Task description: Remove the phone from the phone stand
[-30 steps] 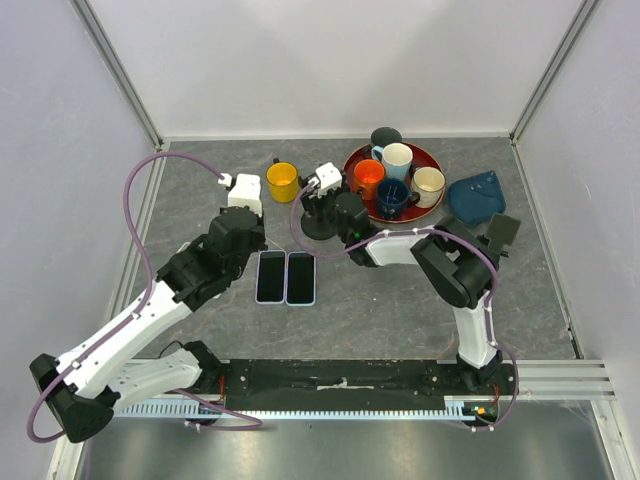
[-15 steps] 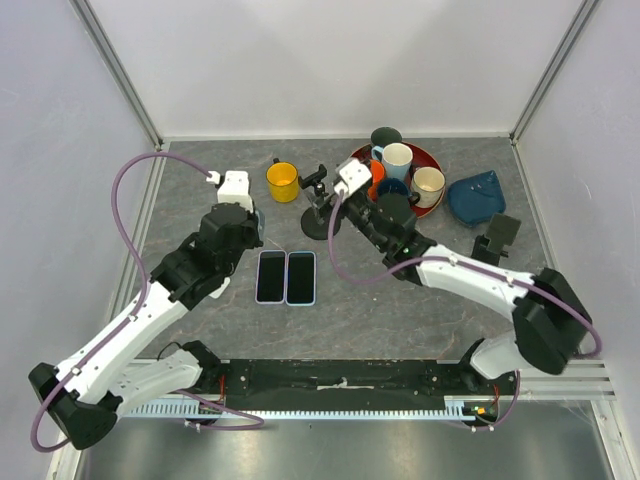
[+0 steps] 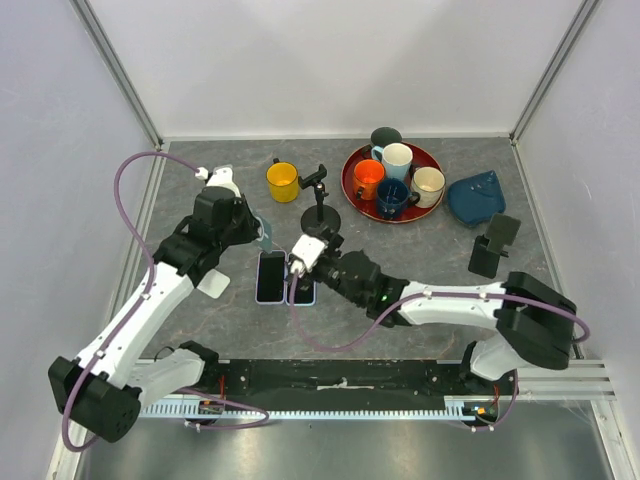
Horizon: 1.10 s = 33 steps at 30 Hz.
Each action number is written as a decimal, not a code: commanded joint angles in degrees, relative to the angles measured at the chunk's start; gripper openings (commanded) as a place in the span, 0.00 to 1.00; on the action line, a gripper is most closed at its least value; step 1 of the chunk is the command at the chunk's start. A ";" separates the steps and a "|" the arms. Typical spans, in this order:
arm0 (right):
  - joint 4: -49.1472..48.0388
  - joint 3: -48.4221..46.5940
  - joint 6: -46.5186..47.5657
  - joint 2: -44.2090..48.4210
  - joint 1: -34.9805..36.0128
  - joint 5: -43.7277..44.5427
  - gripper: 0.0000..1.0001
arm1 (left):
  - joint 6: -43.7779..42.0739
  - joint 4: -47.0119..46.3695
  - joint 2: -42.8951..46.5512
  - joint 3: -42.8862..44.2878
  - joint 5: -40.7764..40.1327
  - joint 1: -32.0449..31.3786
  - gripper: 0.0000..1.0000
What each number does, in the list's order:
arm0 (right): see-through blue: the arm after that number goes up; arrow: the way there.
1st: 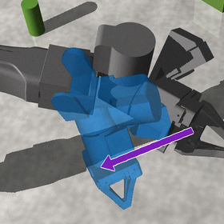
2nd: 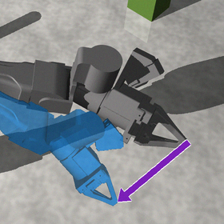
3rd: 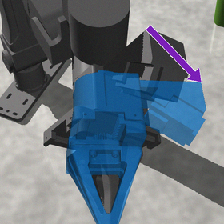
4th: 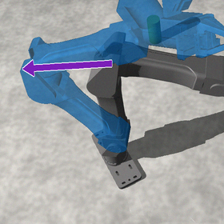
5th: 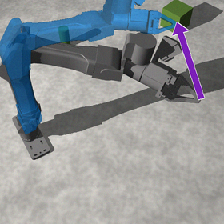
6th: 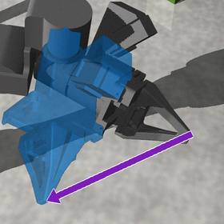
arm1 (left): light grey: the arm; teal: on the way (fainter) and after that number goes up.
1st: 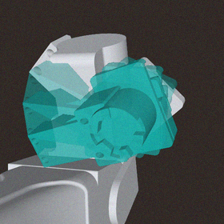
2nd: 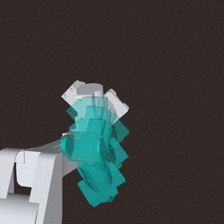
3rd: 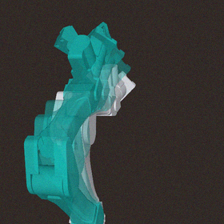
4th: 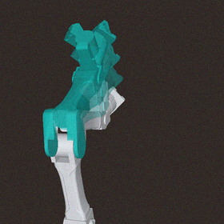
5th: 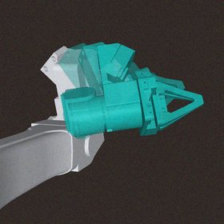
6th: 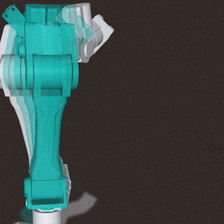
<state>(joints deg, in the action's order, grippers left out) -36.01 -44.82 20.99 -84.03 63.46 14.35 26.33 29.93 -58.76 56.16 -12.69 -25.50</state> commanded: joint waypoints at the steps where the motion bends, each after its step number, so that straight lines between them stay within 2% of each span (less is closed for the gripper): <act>1: -6.87 -2.38 5.36 -5.70 4.29 10.07 0.98 | 5.48 -3.48 -1.79 1.50 12.42 3.87 0.02; 2: -9.32 -2.64 6.07 -7.97 5.00 12.78 0.98 | 5.75 -3.65 -1.88 1.32 15.47 5.18 0.02; 9: -17.07 -8.69 12.40 -17.56 10.36 21.05 0.97 | 7.60 -5.06 -2.94 0.53 20.94 8.27 0.02; 17: -26.38 -17.40 19.86 -31.52 11.51 29.41 0.96 | 8.30 -5.94 -3.64 0.18 25.60 9.41 0.02; 20: -31.92 -20.74 25.66 -36.62 11.77 33.44 0.95 | 8.30 -6.20 -3.90 0.09 26.92 9.67 0.02; 27: -45.81 -24.88 38.15 -43.50 11.95 39.35 0.79 | 8.83 -6.73 -4.60 -0.17 29.65 10.47 0.02; 33: -50.38 -26.37 43.16 -45.43 11.95 40.14 0.54 | 8.92 -7.08 -5.75 -0.26 32.55 10.82 0.02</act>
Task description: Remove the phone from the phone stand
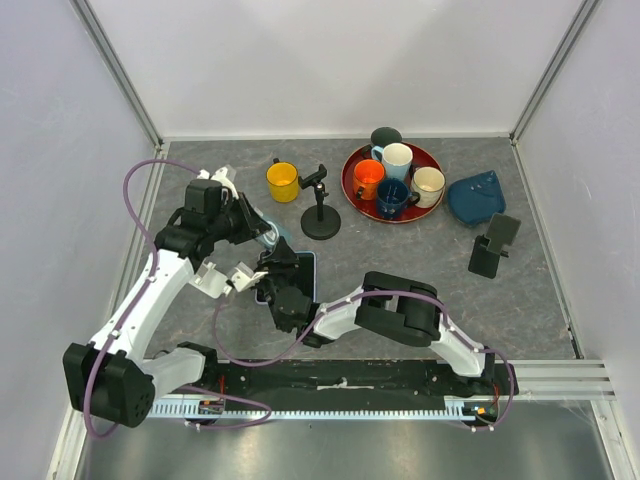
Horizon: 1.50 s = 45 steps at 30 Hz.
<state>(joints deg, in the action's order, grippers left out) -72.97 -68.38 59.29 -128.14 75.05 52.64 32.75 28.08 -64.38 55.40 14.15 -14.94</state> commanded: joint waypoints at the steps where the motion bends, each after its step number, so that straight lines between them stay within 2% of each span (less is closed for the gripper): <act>1: -14.21 -2.99 5.31 -1.59 0.36 1.94 0.52 | 2.49 -5.40 -0.31 0.50 6.49 0.35 0.02; 4: -16.14 -3.34 7.24 -2.38 0.28 2.11 0.36 | 2.32 -5.40 -1.10 0.59 7.55 0.35 0.02; 5: -16.59 -3.25 8.12 -2.56 0.36 2.20 0.27 | 2.40 -5.40 -1.36 0.59 7.90 0.35 0.02; 7: -17.99 -2.99 8.91 -2.56 0.28 2.64 0.19 | 2.23 -5.49 -1.71 0.68 8.78 0.35 0.02; 8: -18.43 -2.64 9.09 -2.47 0.36 2.81 0.07 | 2.23 -5.57 -1.89 0.68 9.05 0.35 0.02; 9: -18.78 -2.38 9.44 -2.56 0.28 2.82 0.01 | 2.23 -5.49 -2.06 0.68 9.31 0.35 0.02; 12: -19.40 -0.88 9.18 -1.77 0.36 3.52 0.00 | 2.23 -5.66 -2.24 0.68 9.75 0.35 0.03; 14: -19.67 0.60 9.00 -0.63 0.36 4.22 0.00 | 2.23 -5.84 -2.15 0.68 9.67 0.44 0.09; 15: -19.84 1.22 8.83 -0.19 0.36 4.57 0.00 | 2.14 -5.75 -1.98 0.68 9.67 0.44 0.19; 17: -19.93 3.50 8.39 1.39 0.36 5.19 0.00 | 1.96 -6.10 -1.63 0.68 9.32 0.52 0.31; 18: -20.11 4.39 8.21 2.18 0.45 5.45 0.00 | 1.79 -6.36 -1.28 0.50 9.14 0.61 0.46; 21: -20.02 8.08 7.16 4.99 0.71 6.15 0.00 | 1.35 -7.15 0.74 -0.02 7.30 1.05 0.70; 24: -19.67 11.94 6.63 7.72 1.24 6.86 0.00 | 0.39 -7.86 4.16 -0.37 3.79 1.40 0.83; 29: -15.11 18.53 1.38 13.87 1.59 8.97 0.00 | -2.51 -9.09 12.50 -1.87 -6.40 1.67 0.88; 32: -6.95 22.05 -5.98 19.58 1.51 8.97 0.00 | -4.53 -9.88 17.16 -3.45 -12.12 1.67 0.88; 34: 2.97 23.28 -10.83 24.41 1.42 8.53 0.00 | -5.59 -10.23 18.85 -3.89 -14.32 1.67 0.88; 36: 15.18 23.82 -19.97 29.49 1.51 7.48 0.00 | -7.08 -10.32 20.61 -4.42 -17.13 1.67 0.88; 37: 20.10 23.82 -23.92 31.35 1.16 5.13 0.00 | -7.96 -10.23 21.13 -4.59 -17.58 1.67 0.88; 38: 29.46 23.64 -27.43 32.93 0.89 3.62 0.00 | -8.32 -10.23 21.49 -4.94 -17.93 1.67 0.88; 39: 33.47 23.56 -34.52 36.26 0.46 2.30 0.00 | -8.67 -10.23 22.36 -5.12 -18.11 1.67 0.88; 41: 44.68 22.94 -40.97 39.44 -1.65 -3.67 0.00 | -9.63 -10.32 23.15 -5.91 -18.46 1.67 0.88; 42: 48.15 22.77 -48.23 42.59 -2.61 -5.86 0.00 | -9.99 -10.23 24.03 -6.17 -18.89 1.67 0.88; 45: 57.75 22.76 -59.07 48.39 -7.79 -16.58 0.00 | -11.30 -10.14 25.87 -6.97 -20.38 1.67 0.88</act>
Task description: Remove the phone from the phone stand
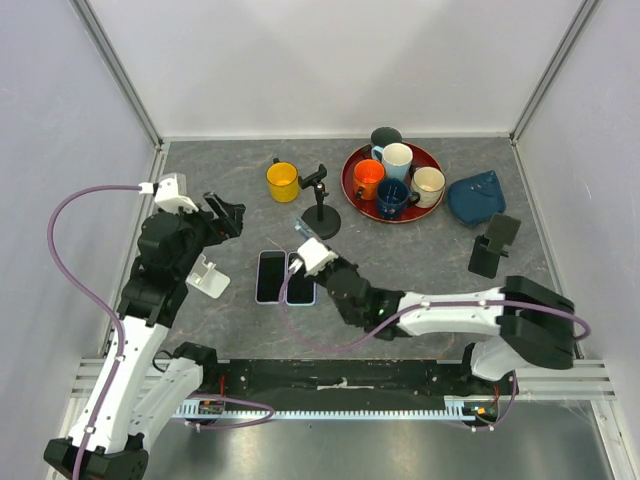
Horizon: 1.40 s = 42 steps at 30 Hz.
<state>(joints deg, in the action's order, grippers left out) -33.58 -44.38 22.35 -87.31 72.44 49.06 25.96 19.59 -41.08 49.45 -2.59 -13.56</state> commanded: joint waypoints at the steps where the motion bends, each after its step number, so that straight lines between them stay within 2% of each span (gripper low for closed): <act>1: 19.68 -0.63 -25.91 8.98 -8.08 -15.46 0.00 | -4.86 -1.58 2.93 -1.46 -3.91 0.29 0.88; 2: 21.52 -0.10 -28.21 10.22 -9.67 -20.53 0.00 | -4.95 -1.66 3.46 -1.55 -4.61 0.29 0.88; 5: 23.90 1.31 -37.62 14.52 -15.74 -27.06 0.00 | -5.74 -1.67 5.04 -1.99 -5.93 0.29 0.88; 9: 23.83 3.68 -49.84 17.60 -23.47 -41.37 0.00 | -6.35 -1.93 6.62 -2.52 -6.90 0.29 0.88; 12: 20.67 6.58 -58.01 17.44 -29.27 -46.93 0.00 | -6.79 -2.19 7.94 -3.31 -7.43 0.29 0.88; 16: 13.65 11.93 -67.77 15.16 -32.71 -55.19 0.00 | -7.41 -2.37 9.26 -4.18 -8.40 0.20 0.88; 24: 1.60 14.50 -77.71 6.11 -32.72 -61.01 0.00 | -7.59 -2.63 9.53 -4.63 -8.04 0.29 0.88; 34: -12.37 15.46 -85.19 -6.64 -32.72 -67.77 0.00 | -7.50 -2.81 9.53 -4.89 -7.43 0.29 0.88; 42: -15.28 15.82 -87.12 -11.83 -32.10 -69.97 0.00 | -7.50 -2.89 9.18 -4.98 -7.25 0.29 0.88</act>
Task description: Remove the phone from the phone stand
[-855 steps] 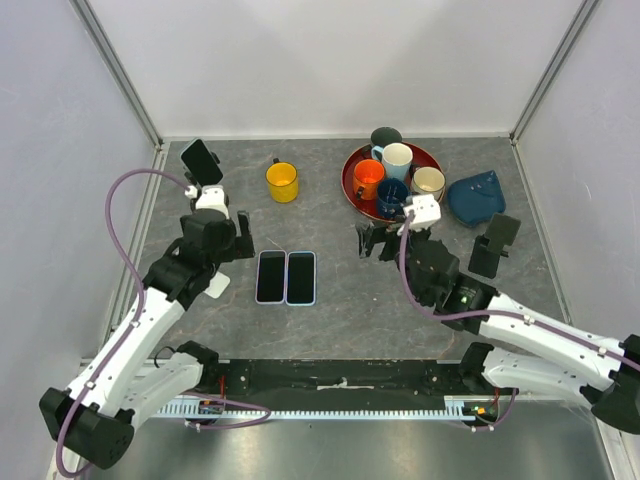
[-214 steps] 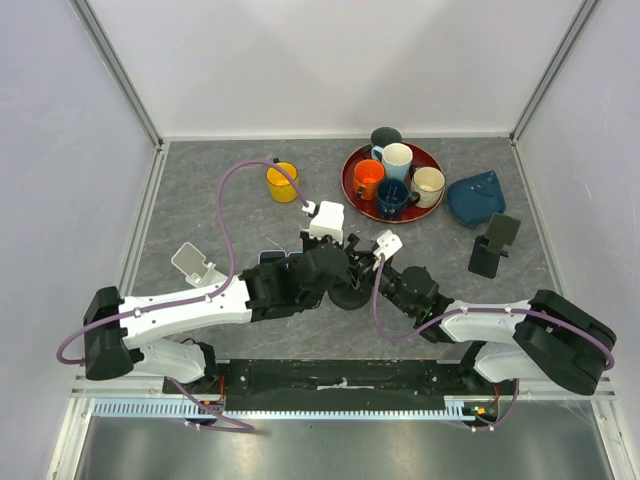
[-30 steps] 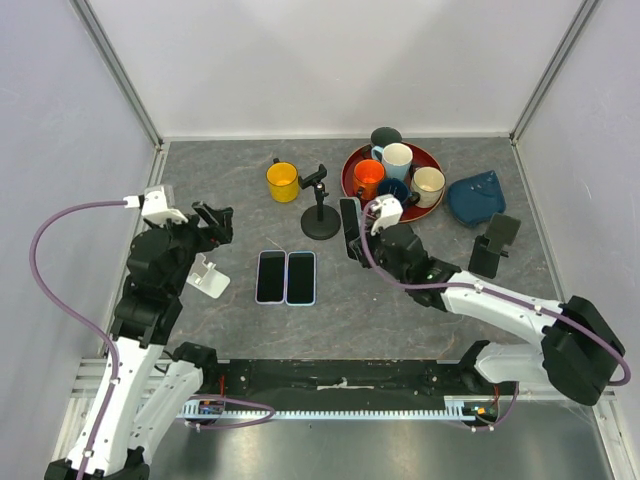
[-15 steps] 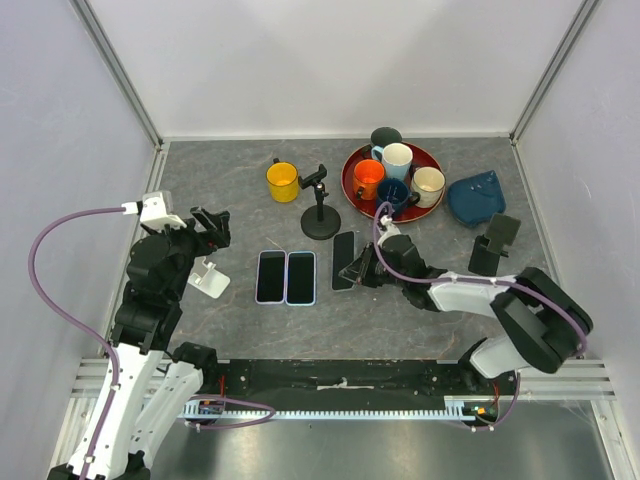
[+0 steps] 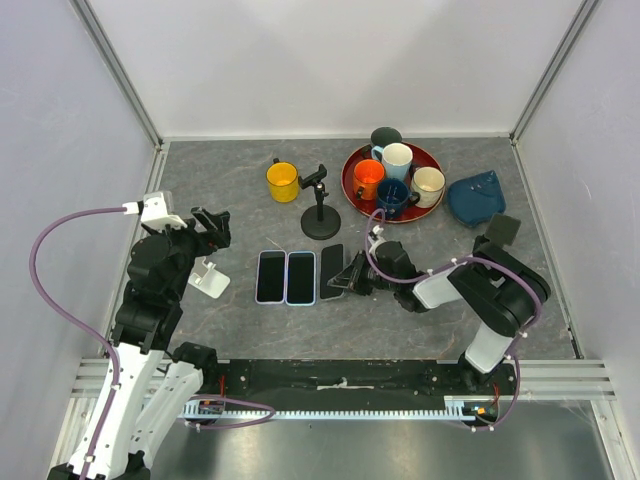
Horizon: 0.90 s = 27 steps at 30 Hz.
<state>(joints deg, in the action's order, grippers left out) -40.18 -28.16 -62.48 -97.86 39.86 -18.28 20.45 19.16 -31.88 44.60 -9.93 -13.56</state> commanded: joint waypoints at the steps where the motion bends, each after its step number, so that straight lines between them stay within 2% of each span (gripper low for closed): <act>1: -9.21 -0.58 -2.56 -2.32 0.57 -3.07 0.00 | -1.99 -2.37 -0.11 -0.13 0.18 0.29 0.88; 4: -9.82 -0.40 -3.26 -3.73 0.49 -3.07 0.07 | -1.99 -2.46 -0.20 -0.13 0.18 0.29 0.88; 8: -9.48 -0.05 -3.62 -4.44 0.57 -2.72 0.24 | -1.99 -2.37 -0.20 -0.13 0.00 0.29 0.88; 13: -6.85 0.39 -3.01 -3.39 0.57 -2.02 0.37 | -1.90 -2.28 -0.29 -0.13 0.00 0.29 0.88; 18: -3.33 0.13 -1.51 -1.54 0.49 -0.97 0.59 | -1.90 -2.11 -0.20 -0.04 -0.09 0.29 0.88; 22: 2.29 -0.58 0.60 0.47 0.49 0.09 0.78 | -1.90 -2.19 -0.11 -0.13 -0.17 0.29 0.88; 27: 13.61 -3.74 7.53 2.85 0.57 2.11 0.88 | -1.90 -2.11 -0.11 -0.13 -0.17 0.38 0.88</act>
<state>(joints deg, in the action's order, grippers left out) -39.24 -29.21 -62.19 -97.03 40.32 -19.59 20.45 19.16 -31.99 44.60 -9.96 -13.56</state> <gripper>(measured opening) 0.849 0.877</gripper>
